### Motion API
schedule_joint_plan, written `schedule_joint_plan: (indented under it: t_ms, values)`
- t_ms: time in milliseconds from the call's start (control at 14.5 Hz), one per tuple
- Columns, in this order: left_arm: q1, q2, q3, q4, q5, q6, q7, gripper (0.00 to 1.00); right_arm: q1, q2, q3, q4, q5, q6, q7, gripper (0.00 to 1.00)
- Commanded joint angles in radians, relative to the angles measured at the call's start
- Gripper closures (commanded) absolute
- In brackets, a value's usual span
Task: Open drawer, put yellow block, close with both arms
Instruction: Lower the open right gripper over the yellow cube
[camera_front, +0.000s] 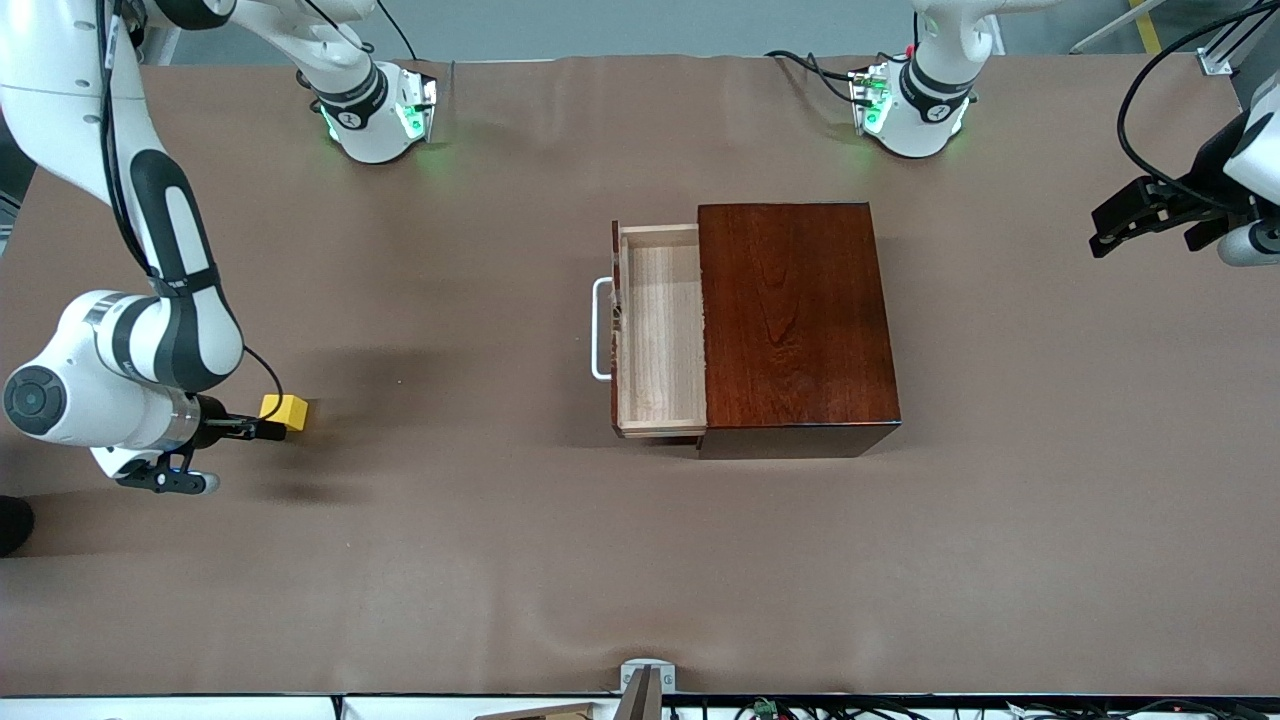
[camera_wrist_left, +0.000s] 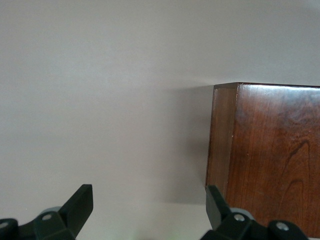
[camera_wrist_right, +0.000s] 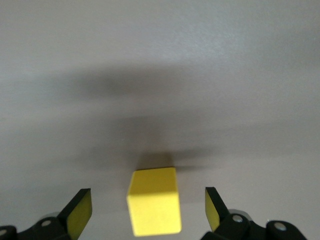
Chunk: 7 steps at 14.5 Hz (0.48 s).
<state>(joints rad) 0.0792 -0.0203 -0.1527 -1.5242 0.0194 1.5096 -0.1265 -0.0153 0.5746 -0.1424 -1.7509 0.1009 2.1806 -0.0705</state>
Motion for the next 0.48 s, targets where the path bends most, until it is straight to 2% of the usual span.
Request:
schedule_joint_plan:
  t_ms: [0, 414]
  values:
    - [0.020, -0.027, -0.013, -0.025, -0.006, 0.009, 0.013, 0.00, -0.012, -0.007, 0.012, -0.079, 0.013, 0.079, -0.014, 0.00]
    - [0.022, -0.024, -0.005, -0.021, -0.004, 0.014, 0.021, 0.00, 0.008, -0.009, 0.014, -0.111, 0.017, 0.076, 0.011, 0.02]
